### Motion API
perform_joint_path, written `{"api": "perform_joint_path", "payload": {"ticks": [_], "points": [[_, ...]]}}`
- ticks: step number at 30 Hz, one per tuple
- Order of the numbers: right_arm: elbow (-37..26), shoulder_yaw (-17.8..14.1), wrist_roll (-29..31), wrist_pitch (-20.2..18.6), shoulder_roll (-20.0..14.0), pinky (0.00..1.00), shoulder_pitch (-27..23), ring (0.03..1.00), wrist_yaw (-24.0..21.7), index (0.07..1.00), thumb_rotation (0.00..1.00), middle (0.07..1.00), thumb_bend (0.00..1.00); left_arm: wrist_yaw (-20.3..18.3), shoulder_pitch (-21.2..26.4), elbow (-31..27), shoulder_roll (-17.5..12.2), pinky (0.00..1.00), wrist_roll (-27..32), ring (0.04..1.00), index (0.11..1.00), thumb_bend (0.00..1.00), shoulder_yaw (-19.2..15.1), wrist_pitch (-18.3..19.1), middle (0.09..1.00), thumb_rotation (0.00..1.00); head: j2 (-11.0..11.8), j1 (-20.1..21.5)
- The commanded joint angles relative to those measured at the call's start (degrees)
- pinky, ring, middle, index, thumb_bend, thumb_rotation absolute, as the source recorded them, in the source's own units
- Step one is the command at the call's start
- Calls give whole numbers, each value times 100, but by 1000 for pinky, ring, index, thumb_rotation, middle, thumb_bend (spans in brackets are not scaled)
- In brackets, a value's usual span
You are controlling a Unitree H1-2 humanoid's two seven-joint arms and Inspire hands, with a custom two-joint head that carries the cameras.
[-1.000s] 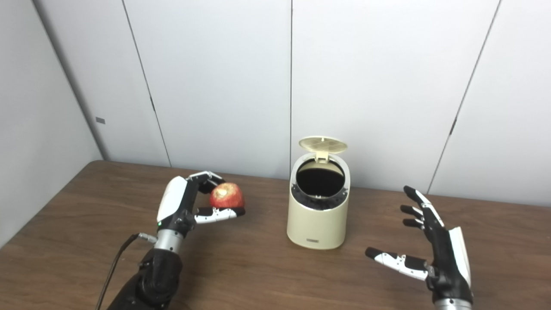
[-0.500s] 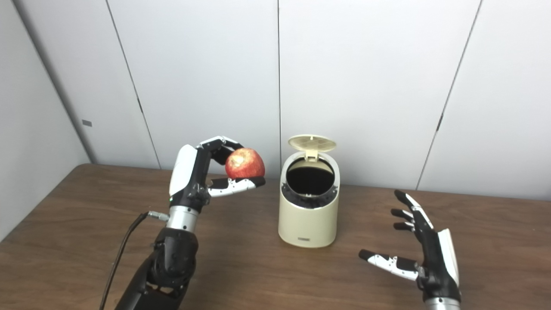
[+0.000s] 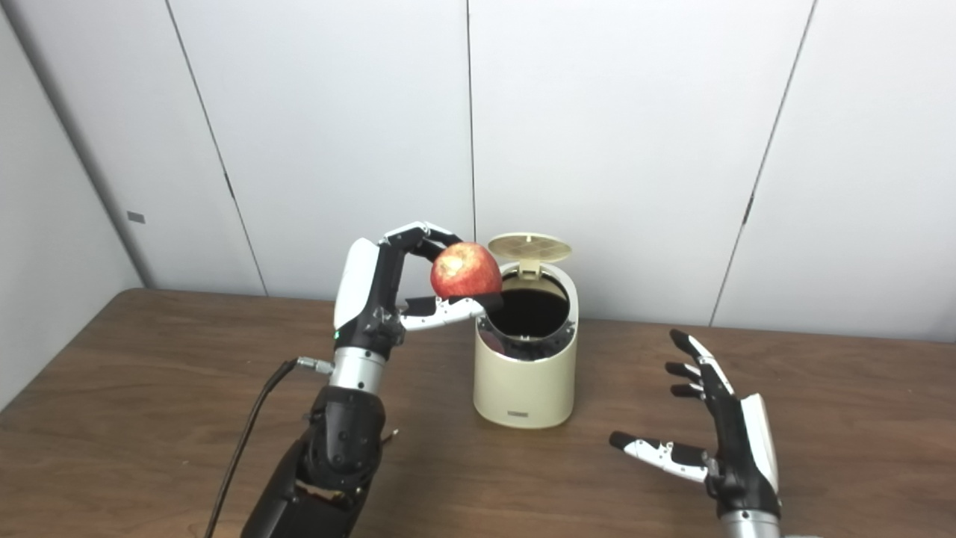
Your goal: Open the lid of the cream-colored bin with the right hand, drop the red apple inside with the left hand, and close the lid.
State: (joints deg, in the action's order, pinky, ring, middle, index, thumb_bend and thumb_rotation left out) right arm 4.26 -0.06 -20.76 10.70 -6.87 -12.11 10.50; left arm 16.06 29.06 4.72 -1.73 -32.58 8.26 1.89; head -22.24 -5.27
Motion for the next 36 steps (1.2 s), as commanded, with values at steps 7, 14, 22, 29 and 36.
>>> {"api": "perform_joint_path", "payload": {"ticks": [7, 14, 22, 29, 36], "points": [[-242, 83, -107, 55, 78, 675, -222, 774, 86, 872, 84, 871, 787, 298, 408, 368, 139, 965, -115, 583, 470, 525, 72, -343, 498, 0, 25, 73], [-218, 43, -122, 122, 117, 673, -231, 767, 158, 861, 96, 871, 793, 255, 475, 681, 256, 765, 30, 594, 471, 525, 107, -380, 498, 0, 22, 129], [-135, 31, -91, 145, 128, 685, -246, 774, 198, 867, 121, 873, 805, 529, 558, 1148, 348, 707, 48, 581, 478, 526, 134, -619, 490, 0, 16, 153], [-205, 51, -136, 41, 156, 681, -231, 773, 177, 867, 136, 871, 801, 782, 618, 1479, 411, 632, 73, 560, 487, 526, 162, -876, 475, 0, 13, 173], [-324, 76, -135, -94, 176, 676, -203, 768, 128, 863, 110, 872, 791, 970, 705, 1758, 454, 577, 66, 559, 486, 526, 200, -1032, 478, 0, -12, 185]]}}
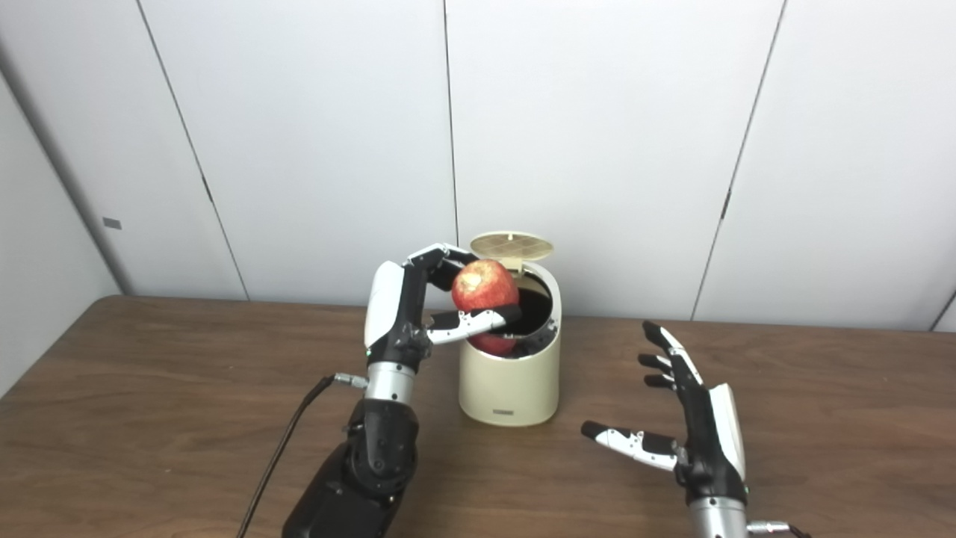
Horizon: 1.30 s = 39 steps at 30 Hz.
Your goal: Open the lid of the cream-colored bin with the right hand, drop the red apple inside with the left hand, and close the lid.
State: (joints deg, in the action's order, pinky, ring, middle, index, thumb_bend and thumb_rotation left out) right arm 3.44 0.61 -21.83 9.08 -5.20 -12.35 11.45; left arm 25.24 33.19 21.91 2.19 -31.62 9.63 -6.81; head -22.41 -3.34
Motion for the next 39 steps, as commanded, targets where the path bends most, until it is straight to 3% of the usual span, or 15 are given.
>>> {"api": "perform_joint_path", "payload": {"ticks": [1, 5, 7, 12, 21, 22, 26, 28, 29, 39], "points": [[-256, 16, -38, 55, 12, 674, -174, 768, 34, 863, 106, 874, 790, 90, 302, 94, 57, 605, -40, 570, 484, 525, 71, -216, 483, 0, 4, 2], [-265, 24, -19, 63, 18, 675, -168, 769, 37, 864, 101, 879, 789, 248, 338, 313, 55, 705, -53, 597, 482, 525, 86, -419, 488, 0, -5, 10], [-265, 27, -11, 73, 17, 677, -167, 771, 34, 866, 99, 879, 789, 304, 350, 399, 48, 707, -72, 604, 480, 525, 101, -493, 492, 0, -13, 14], [-236, 29, 4, 74, 15, 686, -162, 777, 29, 868, 97, 882, 790, 420, 369, 514, 54, 788, -155, 608, 479, 525, 167, -441, 494, 0, -22, 45], [-373, 88, 34, 6, 33, 676, -146, 773, -56, 869, 116, 883, 787, 411, 372, 568, -108, 768, -366, 642, 482, 523, 464, -418, 511, 0, -24, 75], [-387, 96, 45, 6, 30, 679, -143, 777, -76, 872, 110, 886, 782, 413, 370, 561, -119, 775, -387, 659, 491, 522, 488, -408, 582, 42, -24, 75], [-440, 113, 35, -11, 29, 672, -135, 776, -104, 874, 109, 889, 780, 354, 363, 530, -163, 766, -433, 688, 499, 521, 556, -324, 653, 71, -24, 75], [-454, 113, 37, -13, 37, 670, -138, 776, -104, 871, 95, 887, 782, 302, 360, 506, -181, 746, -424, 703, 655, 809, 579, -271, 676, 147, -40, 46], [-460, 117, 33, -17, 38, 672, -141, 776, -109, 871, 90, 887, 780, 279, 360, 499, -191, 738, -413, 709, 679, 848, 589, -251, 687, 160, -40, 44], [-458, 145, 2, -50, 52, 675, -149, 776, -88, 872, 90, 891, 778, 163, 329, 413, -261, 742, -366, 740, 715, 881, 591, -203, 722, 186, -39, 42]]}}
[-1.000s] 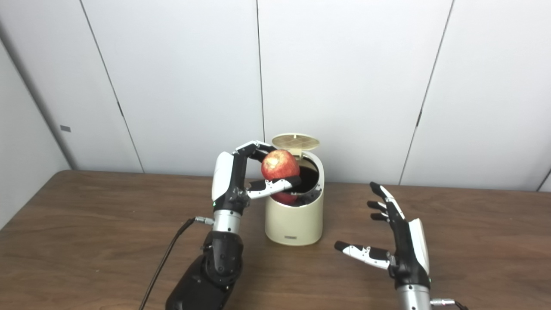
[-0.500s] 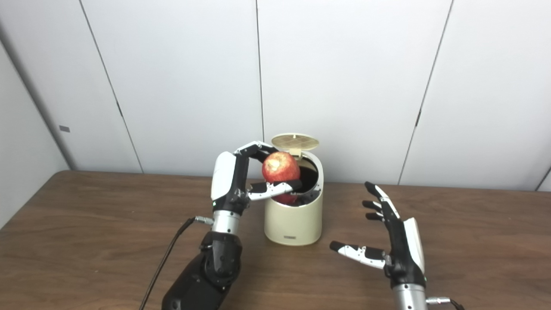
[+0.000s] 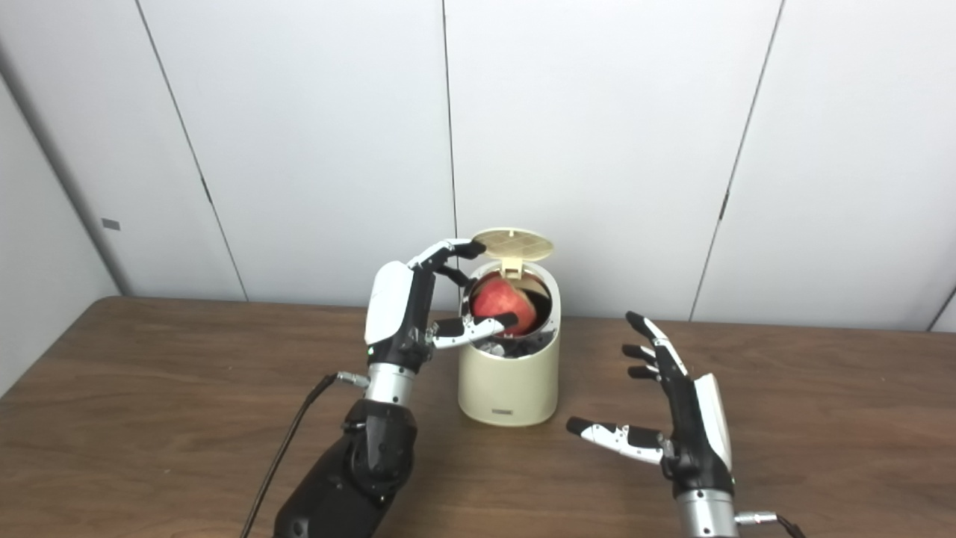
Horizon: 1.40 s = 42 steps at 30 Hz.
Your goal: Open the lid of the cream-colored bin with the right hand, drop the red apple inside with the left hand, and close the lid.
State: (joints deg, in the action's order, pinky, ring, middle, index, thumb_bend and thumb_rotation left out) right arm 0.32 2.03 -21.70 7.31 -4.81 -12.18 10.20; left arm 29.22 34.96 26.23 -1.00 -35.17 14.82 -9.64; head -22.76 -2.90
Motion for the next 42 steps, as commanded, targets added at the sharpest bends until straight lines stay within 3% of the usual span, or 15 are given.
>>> {"api": "perform_joint_path", "payload": {"ticks": [1, 18, 22, 24, 26, 30, 34, 42], "points": [[-145, 5, -3, 133, 10, 673, -167, 775, 34, 873, 92, 891, 778, -246, 149, -26, 56, 746, -5, 742, 717, 880, 67, 75, 724, 187, -4, -2], [-161, 38, -50, 90, 44, 676, -172, 774, 59, 871, 120, 886, 786, -301, 56, -144, 49, 696, 71, 710, 703, 880, 7, 37, 704, 191, 27, -1], [-174, 34, -36, 70, 50, 679, -168, 779, 42, 872, 128, 889, 784, -196, -23, -224, 44, 636, 163, 652, 624, 808, -33, -164, 646, 146, 23, -16], [-163, 29, -21, 88, 47, 679, -169, 778, 41, 872, 124, 891, 783, -156, -55, -263, 51, 578, 216, 588, 520, 579, -70, -273, 581, 83, 32, -30], [-148, 30, -33, 101, 44, 674, -169, 777, 52, 872, 121, 893, 781, -107, -89, -312, 51, 532, 292, 537, 506, 533, -136, -430, 507, 30, 20, -35], [-154, 46, -55, 108, 31, 668, -161, 774, 42, 868, 118, 893, 779, -116, -170, -464, 18, 497, 445, 512, 503, 522, -261, -619, 475, 1, 30, -46], [-139, 59, -50, 124, 22, 660, -160, 773, 31, 866, 127, 888, 788, -4, -202, -456, -25, 536, 445, 529, 497, 521, -365, -858, 482, 0, 41, -62], [-158, 70, -52, 80, -1, 653, -145, 767, -16, 869, 115, 889, 788, -65, -261, -481, -80, 559, 452, 556, 484, 521, -507, -912, 499, 0, 41, -89]]}}
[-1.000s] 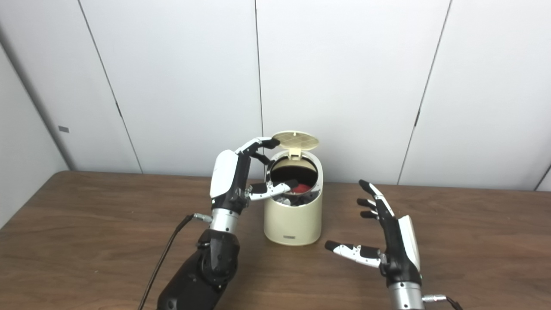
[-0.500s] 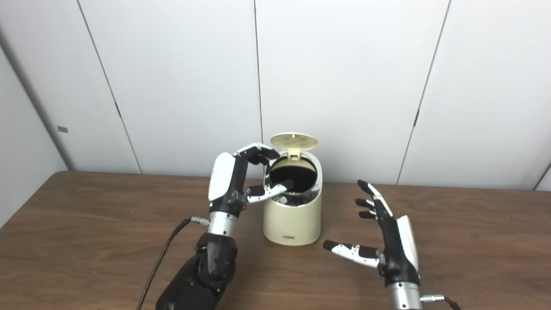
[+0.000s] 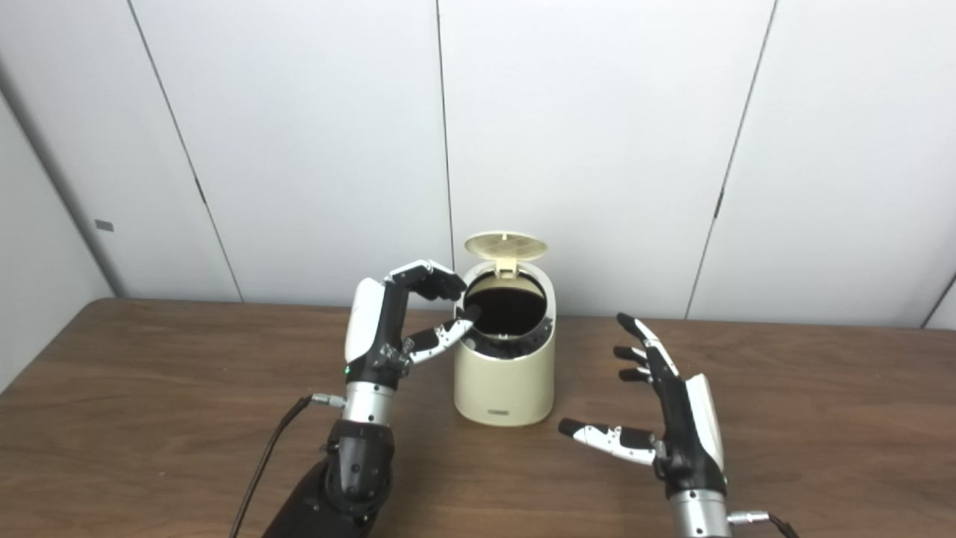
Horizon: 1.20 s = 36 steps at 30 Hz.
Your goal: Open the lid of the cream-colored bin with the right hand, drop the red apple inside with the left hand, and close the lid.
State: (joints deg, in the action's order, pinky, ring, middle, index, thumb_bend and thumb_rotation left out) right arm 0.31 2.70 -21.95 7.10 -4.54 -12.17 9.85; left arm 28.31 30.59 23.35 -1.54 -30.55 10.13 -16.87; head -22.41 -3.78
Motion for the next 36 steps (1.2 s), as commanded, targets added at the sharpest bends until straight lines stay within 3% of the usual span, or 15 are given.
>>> {"api": "perform_joint_path", "payload": {"ticks": [1, 6, 8, 9, 12, 14, 18, 21, 24, 29, 36], "points": [[-138, 1, -20, 119, -33, 653, -147, 766, 18, 870, 114, 890, 788, 21, 171, -193, -32, 564, -9, 565, 484, 520, -46, -201, 502, 0, 9, -3], [-175, 0, -8, 87, -45, 652, -141, 763, -29, 869, 110, 883, 790, -62, 88, -331, -74, 611, 154, 630, 486, 518, -123, -331, 513, 0, -12, -32], [-157, 2, 10, 107, -65, 658, -144, 768, -63, 874, 120, 886, 788, -207, 40, -420, -91, 672, 356, 677, 496, 514, -186, -388, 658, 44, -9, -37], [-148, 2, 11, 118, -70, 658, -145, 768, -72, 876, 129, 886, 787, -289, 4, -485, -110, 717, 430, 720, 645, 624, -215, -397, 720, 57, -13, -41], [-132, -4, 14, 138, -76, 656, -146, 764, -73, 870, 155, 882, 796, -496, -131, -716, -175, 779, 534, 782, 784, 696, -288, -369, 799, 103, -17, -56], [-136, -9, 1, 119, -86, 652, -143, 760, -70, 866, 155, 880, 796, -664, -267, -880, -244, 789, 677, 792, 798, 710, -346, -406, 810, 105, -15, -61], [-157, -19, 14, 106, -116, 651, -134, 763, -96, 866, 147, 881, 789, -1109, -593, -1267, -389, 694, 1026, 759, 775, 711, -434, -328, 792, 60, -6, -58], [-140, -38, 64, 124, -122, 650, -118, 763, -98, 866, 137, 880, 777, -1588, -878, -1531, -395, 626, 1674, 725, 759, 720, -496, -193, 768, 63, 15, -36], [-149, -18, 76, 168, -112, 639, -87, 758, -99, 860, 196, 872, 734, -2000, -1252, -1687, -391, 606, 2210, 712, 762, 722, -520, -140, 762, 102, 12, -35], [-106, -12, 50, 274, -187, 620, -66, 747, -97, 856, 247, 870, 681, -2161, -1580, -1506, -383, 691, 2339, 765, 823, 737, -648, -297, 810, 180, 54, -61], [37, -49, 66, 467, -320, 628, -74, 747, -43, 855, 303, 861, 647, -2148, -1595, -1231, -345, 733, 2280, 785, 859, 758, -847, -429, 835, 211, 69, -20]]}}
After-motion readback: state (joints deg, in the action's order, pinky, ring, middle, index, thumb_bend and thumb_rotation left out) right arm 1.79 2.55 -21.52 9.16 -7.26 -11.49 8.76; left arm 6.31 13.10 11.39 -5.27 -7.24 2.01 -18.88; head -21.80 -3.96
